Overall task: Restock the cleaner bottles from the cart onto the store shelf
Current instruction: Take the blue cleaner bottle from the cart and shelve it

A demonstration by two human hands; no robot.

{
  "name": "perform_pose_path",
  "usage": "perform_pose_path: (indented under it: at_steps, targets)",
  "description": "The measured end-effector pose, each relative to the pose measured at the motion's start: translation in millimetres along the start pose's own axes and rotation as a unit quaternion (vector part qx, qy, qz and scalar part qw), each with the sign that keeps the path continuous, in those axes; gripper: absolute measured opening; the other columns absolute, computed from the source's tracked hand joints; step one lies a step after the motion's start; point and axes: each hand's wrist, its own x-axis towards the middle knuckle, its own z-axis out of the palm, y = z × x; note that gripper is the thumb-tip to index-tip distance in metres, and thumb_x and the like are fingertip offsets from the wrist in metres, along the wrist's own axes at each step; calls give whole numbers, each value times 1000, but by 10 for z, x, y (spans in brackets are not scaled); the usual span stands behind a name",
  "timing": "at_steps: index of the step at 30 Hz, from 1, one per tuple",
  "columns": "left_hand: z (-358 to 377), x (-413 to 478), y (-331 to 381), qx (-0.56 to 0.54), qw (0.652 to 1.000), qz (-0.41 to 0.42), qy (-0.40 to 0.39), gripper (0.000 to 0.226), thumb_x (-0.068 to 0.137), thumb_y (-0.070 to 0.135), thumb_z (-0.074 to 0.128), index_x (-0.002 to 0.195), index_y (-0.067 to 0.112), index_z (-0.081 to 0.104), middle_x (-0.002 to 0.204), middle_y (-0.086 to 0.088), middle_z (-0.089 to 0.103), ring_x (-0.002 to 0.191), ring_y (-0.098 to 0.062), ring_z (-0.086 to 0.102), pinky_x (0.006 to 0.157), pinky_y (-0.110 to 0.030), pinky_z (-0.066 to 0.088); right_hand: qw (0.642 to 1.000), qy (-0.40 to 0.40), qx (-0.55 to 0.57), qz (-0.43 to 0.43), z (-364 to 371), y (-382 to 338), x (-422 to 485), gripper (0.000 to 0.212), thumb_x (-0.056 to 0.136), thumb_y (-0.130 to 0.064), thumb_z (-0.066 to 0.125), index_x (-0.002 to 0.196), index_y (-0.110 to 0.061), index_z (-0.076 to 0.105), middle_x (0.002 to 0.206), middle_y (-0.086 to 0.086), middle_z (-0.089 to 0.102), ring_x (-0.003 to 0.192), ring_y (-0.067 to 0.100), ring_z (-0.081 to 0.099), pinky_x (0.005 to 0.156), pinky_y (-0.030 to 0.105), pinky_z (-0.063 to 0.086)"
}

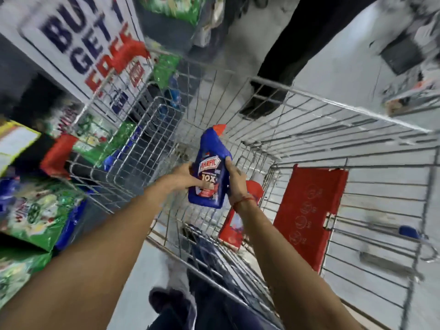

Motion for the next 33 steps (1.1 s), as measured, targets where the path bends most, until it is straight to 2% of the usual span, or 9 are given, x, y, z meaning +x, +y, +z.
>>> perform_pose_path:
  at_steps: [3,9,14,17,22,26,29,31,33]
  targets:
    - [-201,-427,157,-26,999,40,4,51,65,14,81,111,10,57,111,-10,66,102,-25,62,93,-39,48,998,-45,-16,-41,215,-279,-283,25,89,-36,54,80,-18,68,82,3,71,78,22,66,81,38,55]
    - [-568,-1286,172,-108,976,130,140,63,53,9,84,109,4,57,86,5,63,73,-7,64,66,-19,54,976,-167,-62,-122,843,-659,-842,27,94,-29,46,92,-9,64,74,-3,72,69,12,66,67,25,57]
    - [-944,-2001,-95,-156,940,182,245,53,48,19,90,95,22,65,88,7,73,89,-20,67,83,-34,55,943,-244,-110,-196,1477,-761,-1342,33,94,-25,47,102,4,61,92,16,65,81,22,61,73,31,55]
    - [-1141,-2451,-340,-169,915,194,311,68,27,44,90,88,31,66,85,14,75,89,-13,69,84,-35,55,915,-296,-152,-229,1854,-714,-1623,25,93,-26,49,90,-7,64,80,1,70,73,12,65,70,26,56]
    - [-1349,-3166,-727,-164,870,197,422,66,28,46,85,87,29,63,87,10,73,83,-7,68,82,-30,55,861,-370,-200,-285,2469,-527,-2137,22,94,-23,48,78,-15,60,64,-12,68,66,2,60,64,18,51]
    - [-1585,-3583,-962,-161,822,211,504,57,33,40,86,82,32,59,90,2,71,84,-12,67,84,-33,53,820,-426,-225,-310,2946,-457,-2484,17,92,-28,48,84,-18,60,80,-13,69,78,1,62,77,24,51]
    - [-1798,-3770,-1015,-140,781,212,571,59,46,18,90,95,15,58,93,-1,67,75,-5,63,75,-16,51,776,-477,-255,-323,3289,-565,-2699,12,97,-19,39,97,-26,50,94,-11,59,70,-19,57,66,3,46]
    - [-1945,-3822,-1007,-142,757,211,602,59,49,11,88,99,10,57,90,0,65,65,8,57,59,0,42,747,-500,-285,-332,3495,-668,-2817,18,98,-19,36,113,-24,44,103,-11,57,84,-15,56,72,4,45]
    - [-2087,-3822,-1017,-151,737,203,627,59,49,9,88,100,5,58,91,-2,66,67,-3,58,55,1,40,723,-503,-317,-353,3683,-724,-2890,26,98,-22,35,123,-20,42,115,-5,52,99,-1,52,80,12,43]
